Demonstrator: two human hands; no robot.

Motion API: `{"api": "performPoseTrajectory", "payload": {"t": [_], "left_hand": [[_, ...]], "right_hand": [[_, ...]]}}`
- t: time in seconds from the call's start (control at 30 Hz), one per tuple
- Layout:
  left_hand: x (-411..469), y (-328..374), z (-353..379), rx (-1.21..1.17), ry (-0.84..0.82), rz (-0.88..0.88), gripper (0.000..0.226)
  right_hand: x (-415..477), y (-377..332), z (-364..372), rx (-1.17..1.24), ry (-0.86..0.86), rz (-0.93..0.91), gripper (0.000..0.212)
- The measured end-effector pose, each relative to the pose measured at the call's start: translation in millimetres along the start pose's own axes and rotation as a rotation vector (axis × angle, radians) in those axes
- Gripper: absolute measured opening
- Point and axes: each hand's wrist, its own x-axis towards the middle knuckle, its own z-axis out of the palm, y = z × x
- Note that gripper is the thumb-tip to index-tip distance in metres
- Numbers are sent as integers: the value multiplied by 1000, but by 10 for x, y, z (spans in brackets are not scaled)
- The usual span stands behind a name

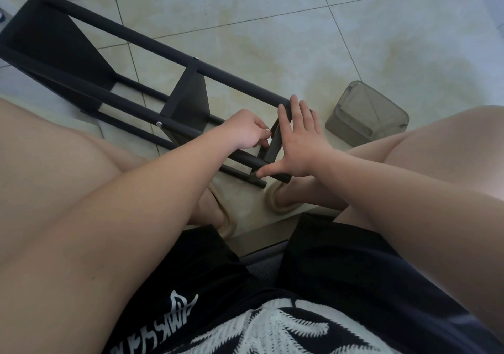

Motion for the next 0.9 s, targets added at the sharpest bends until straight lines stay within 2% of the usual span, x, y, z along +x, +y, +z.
{"api": "performPoseTrajectory", "payload": {"t": [0.27,0.43,0.63,0.9], "left_hand": [[-22,9,6,54,-22,1,22],[-1,12,-7,-4,-23,-40,24],[11,9,-18,-49,-41,-73,16],[-50,69,-18,23,-97,-122,25]], "right_hand": [[-1,-1,-7,2,-3,0,159],[0,0,4,5,-1,-2,159],[4,0,16,0,1,-2,159],[7,0,40,6,7,-5,160]]}}
